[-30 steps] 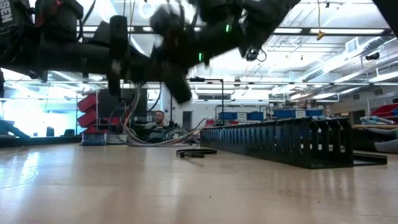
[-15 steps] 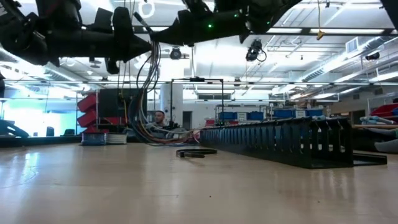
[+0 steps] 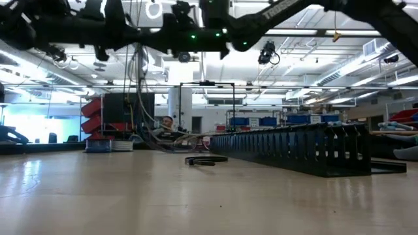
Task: Ziptie cables
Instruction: Wrap the black zip tie on the cable
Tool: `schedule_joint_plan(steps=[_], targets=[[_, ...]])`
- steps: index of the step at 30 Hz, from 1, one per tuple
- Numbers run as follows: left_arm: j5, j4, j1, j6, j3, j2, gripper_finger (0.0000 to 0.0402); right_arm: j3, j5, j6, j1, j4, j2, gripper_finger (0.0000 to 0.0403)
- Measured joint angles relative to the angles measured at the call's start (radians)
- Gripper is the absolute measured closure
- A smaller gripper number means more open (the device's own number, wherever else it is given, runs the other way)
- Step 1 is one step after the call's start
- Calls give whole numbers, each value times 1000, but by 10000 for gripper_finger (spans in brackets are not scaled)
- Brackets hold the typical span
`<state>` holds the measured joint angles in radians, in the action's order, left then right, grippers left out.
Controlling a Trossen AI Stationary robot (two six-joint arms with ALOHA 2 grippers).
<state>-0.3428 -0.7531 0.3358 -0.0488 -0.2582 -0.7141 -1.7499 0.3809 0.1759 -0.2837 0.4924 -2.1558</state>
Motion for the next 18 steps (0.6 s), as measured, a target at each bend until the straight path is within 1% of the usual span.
schedule_joint_plan(steps=[2,5,6,7,10,14,16,18], targets=[[-22,85,1,39,-21,72,401,-59,17,-20,12,9,-27,403],[-30,224,-2,86,-85,169,402,-105,33,-36,22,20,-17,403],[-30,298,-5,103,-105,205,402,-114,35,-36,23,18,-10,403],[-34,377,-10,119,-132,233,401,-125,35,-37,21,19,-4,403],[-68,495,-29,166,-221,277,401,-172,35,-56,6,5,6,403],[-85,618,-61,207,-316,284,401,-232,40,-87,-8,-52,7,403],[-92,663,-78,222,-338,274,402,-239,56,-96,-9,-71,2,403],[-113,672,-96,226,-343,252,401,-241,67,-127,-7,-97,0,403]])
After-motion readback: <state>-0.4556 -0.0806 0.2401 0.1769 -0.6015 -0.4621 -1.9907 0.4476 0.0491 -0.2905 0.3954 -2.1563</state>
